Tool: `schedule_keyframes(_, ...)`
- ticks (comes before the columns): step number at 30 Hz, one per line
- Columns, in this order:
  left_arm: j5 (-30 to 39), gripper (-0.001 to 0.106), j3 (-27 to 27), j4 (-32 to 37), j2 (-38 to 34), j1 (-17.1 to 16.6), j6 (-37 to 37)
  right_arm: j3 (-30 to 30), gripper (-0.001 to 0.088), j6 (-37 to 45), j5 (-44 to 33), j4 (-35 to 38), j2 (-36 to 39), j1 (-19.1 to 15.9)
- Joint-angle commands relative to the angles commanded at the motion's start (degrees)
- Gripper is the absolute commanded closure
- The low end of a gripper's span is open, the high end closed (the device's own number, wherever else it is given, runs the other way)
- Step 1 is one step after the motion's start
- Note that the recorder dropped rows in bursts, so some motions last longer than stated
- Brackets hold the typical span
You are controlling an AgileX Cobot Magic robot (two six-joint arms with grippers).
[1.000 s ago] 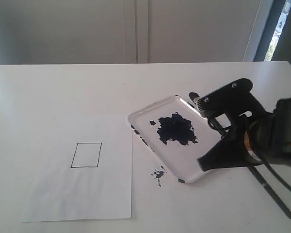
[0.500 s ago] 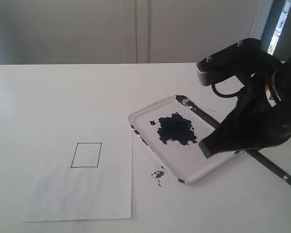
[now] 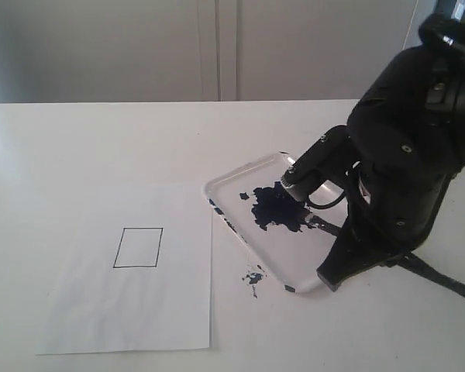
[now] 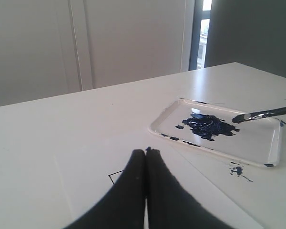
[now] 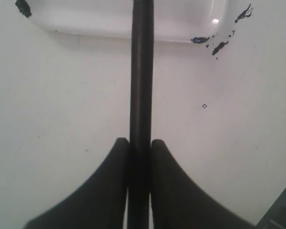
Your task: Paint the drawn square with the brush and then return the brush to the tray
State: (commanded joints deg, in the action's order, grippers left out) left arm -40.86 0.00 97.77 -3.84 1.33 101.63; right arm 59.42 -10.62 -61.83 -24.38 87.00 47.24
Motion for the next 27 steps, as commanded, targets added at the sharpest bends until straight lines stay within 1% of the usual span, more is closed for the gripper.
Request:
schedule_keyframes(1, 0.0, 0.105, 0.0, 0.0, 0.0, 0.0, 0.0, 0.7, 0.0868, 0.0, 0.3, -0.1, 0.5, -0.1)
schedule_keyframes(4, 0.0, 0.105, 0.0, 0.0, 0.0, 0.0, 0.0, 4.7, 0.0868, 0.0, 0.7, -1.4, 4.0, -2.3)
schedule_keyframes(7, 0.0, 0.105, 0.0, 0.0, 0.0, 0.0, 0.0, 7.2, 0.0868, 0.2, 0.7, -1.7, 6.9, -3.7)
schedule_keyframes(13, 0.0, 0.105, 0.0, 0.0, 0.0, 0.0, 0.0, 12.2, 0.0868, 1.8, 1.4, -2.7, 12.7, -4.6)
schedule_keyframes(21, 0.0, 0.105, 0.0, 0.0, 0.0, 0.0, 0.0, 14.1, 0.0868, 1.9, 1.0, -2.7, 18.0, -4.6)
schedule_keyframes(27, 0.0, 0.105, 0.0, 0.0, 0.0, 0.0, 0.0, 14.1, 0.0868, 1.9, 1.7, -2.8, 18.5, -4.8)
